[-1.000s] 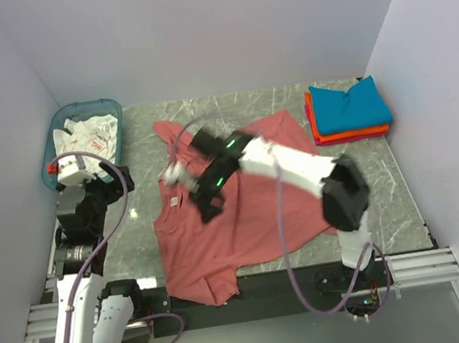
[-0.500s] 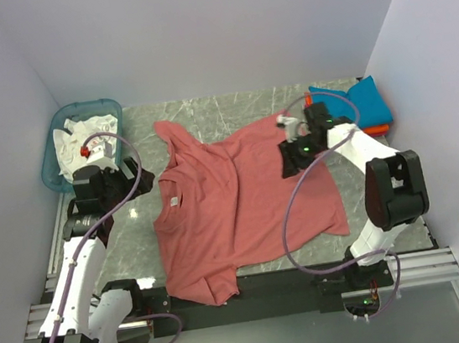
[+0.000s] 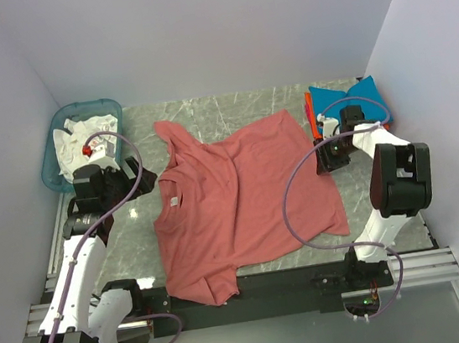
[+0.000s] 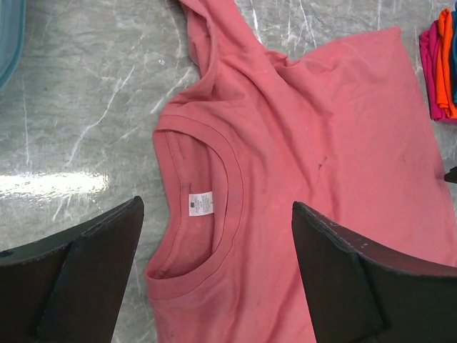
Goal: Fold and stack the t-shirts
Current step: Flatten the tshirt out
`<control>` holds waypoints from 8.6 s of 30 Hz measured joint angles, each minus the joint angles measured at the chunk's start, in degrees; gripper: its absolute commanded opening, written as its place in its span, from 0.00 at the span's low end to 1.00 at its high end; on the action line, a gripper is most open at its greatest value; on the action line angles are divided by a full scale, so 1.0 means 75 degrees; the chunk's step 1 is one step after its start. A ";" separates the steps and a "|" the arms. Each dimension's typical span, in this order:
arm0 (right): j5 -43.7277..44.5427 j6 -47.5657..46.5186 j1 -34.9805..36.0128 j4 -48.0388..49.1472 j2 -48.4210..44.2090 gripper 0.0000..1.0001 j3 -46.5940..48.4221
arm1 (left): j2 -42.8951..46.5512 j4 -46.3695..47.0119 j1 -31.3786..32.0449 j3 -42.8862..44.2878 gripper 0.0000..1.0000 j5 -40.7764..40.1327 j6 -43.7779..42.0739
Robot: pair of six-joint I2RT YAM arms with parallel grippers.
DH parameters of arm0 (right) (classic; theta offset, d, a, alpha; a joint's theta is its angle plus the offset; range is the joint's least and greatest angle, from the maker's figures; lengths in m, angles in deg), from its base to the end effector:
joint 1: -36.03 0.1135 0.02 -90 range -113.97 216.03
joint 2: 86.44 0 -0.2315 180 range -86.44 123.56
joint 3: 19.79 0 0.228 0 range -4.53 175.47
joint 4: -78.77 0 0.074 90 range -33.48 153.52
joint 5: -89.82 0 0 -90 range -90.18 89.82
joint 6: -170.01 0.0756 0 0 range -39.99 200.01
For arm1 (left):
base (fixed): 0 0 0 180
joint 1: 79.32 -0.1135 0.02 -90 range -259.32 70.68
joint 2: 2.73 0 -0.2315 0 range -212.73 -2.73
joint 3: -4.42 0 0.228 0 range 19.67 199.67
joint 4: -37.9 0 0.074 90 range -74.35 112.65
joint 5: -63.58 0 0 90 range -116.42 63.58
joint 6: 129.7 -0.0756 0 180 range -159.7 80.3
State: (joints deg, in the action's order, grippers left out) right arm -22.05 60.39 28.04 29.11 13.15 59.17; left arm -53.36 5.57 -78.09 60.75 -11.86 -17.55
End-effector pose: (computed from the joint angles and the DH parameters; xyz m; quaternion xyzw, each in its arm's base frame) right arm 0.3214 -0.0167 0.1257 -0.1303 0.9591 0.1414 0.2078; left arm 0.2311 -0.0240 0.2491 -0.0878 0.8421 -0.2112 0.4884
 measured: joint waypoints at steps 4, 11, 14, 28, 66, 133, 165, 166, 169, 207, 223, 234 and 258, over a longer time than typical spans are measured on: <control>0.0251 -0.0073 -0.0026 0.0055 0.0315 0.51 0.0000 | -0.0067 -0.0015 0.0000 0.0012 0.90 0.0032 0.0000; 0.0420 -0.0230 -0.0041 0.0064 0.0469 0.40 0.0055 | -0.0070 -0.0020 0.0000 0.0012 0.90 0.0079 0.0000; 0.0449 -0.0361 -0.0041 0.0032 0.0516 0.29 0.0102 | -0.0070 -0.0023 0.0000 0.0012 0.90 0.0079 0.0000; 0.0519 -0.1131 -0.0085 -0.0082 0.0041 0.05 -0.0516 | -0.0073 -0.0020 0.0000 0.0012 0.90 0.0079 0.0003; -0.3028 -0.1017 0.2710 -0.1469 -0.2238 0.51 0.0265 | -0.9489 0.0201 -0.0052 0.6918 0.57 -0.0067 0.1938; -0.1958 -0.1632 0.5103 -0.0691 -0.2122 0.52 -0.0379 | -0.7664 0.1655 -0.0382 0.7420 0.71 0.0484 0.2165; -0.1778 -0.1620 0.3541 -0.0720 -0.2518 0.53 -0.0309 | -0.4782 -0.1099 0.0326 0.1440 0.54 -0.0938 0.1291; -0.1813 -0.1635 0.3529 -0.0740 -0.2550 0.53 -0.0309 | -0.4911 -0.1148 0.0385 0.1612 0.54 -0.1008 0.1233; -0.1929 -0.1696 0.3448 -0.0787 -0.2661 0.53 -0.0309 | -0.5423 -0.1230 0.0574 0.2130 0.53 -0.1253 0.1090; -0.2789 -0.2002 0.2410 -0.1186 -0.3010 0.52 -0.0312 | -0.6009 -0.1938 0.0347 0.2538 0.45 -0.1451 0.0542; -0.2786 -0.2002 0.2407 -0.1230 -0.2999 0.52 -0.0312 | -0.6968 -0.2031 0.0729 0.3112 0.00 -0.1478 0.0589; -0.2655 -0.1967 0.2343 -0.1244 -0.2847 0.52 -0.0312 | -0.6067 -0.2801 0.0635 0.3089 0.00 -0.3634 0.0364; -0.1454 -0.1504 0.2104 -0.1072 -0.2416 0.53 -0.0312 | -0.2903 -0.2463 -0.0431 0.1413 0.66 -0.3363 0.0711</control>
State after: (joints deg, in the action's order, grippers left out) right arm -32.96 49.12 43.82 21.06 -4.97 56.83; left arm -75.13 -12.90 -81.32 71.35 -37.08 -12.22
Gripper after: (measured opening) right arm 0.525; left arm 0.628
